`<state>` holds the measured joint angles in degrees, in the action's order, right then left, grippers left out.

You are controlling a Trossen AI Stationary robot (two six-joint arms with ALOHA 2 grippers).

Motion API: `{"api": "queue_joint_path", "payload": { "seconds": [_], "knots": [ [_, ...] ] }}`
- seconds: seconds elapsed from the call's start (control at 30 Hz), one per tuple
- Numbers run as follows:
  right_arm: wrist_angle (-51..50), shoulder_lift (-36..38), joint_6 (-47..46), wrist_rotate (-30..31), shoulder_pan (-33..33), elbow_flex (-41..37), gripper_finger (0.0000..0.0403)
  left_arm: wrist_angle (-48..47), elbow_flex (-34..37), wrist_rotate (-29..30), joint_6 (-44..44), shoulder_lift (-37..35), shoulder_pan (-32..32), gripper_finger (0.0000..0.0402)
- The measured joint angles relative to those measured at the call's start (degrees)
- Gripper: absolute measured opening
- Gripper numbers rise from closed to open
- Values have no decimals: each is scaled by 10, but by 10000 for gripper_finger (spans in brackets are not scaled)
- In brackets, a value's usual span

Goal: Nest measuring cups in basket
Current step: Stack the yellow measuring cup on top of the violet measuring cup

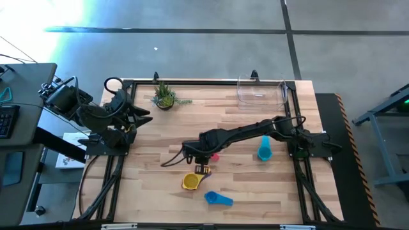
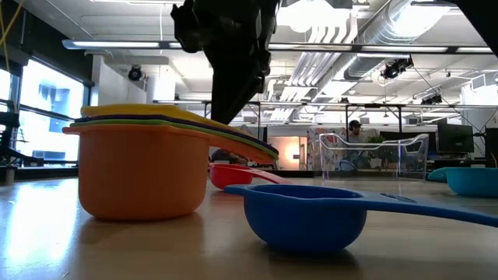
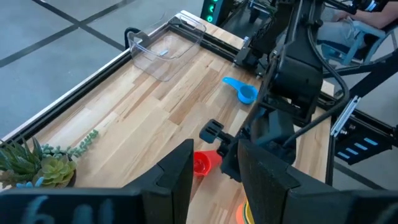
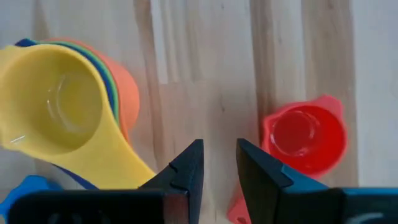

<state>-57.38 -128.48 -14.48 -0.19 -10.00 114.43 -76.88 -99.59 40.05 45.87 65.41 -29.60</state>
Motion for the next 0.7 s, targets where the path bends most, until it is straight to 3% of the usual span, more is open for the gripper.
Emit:
{"api": "queue_joint_path", "payload": {
  "seconds": [0.7],
  "knots": [
    [-23,-39,10,-50,-17,-1,87,1,0,0,0,0,0,115]
  ]
}}
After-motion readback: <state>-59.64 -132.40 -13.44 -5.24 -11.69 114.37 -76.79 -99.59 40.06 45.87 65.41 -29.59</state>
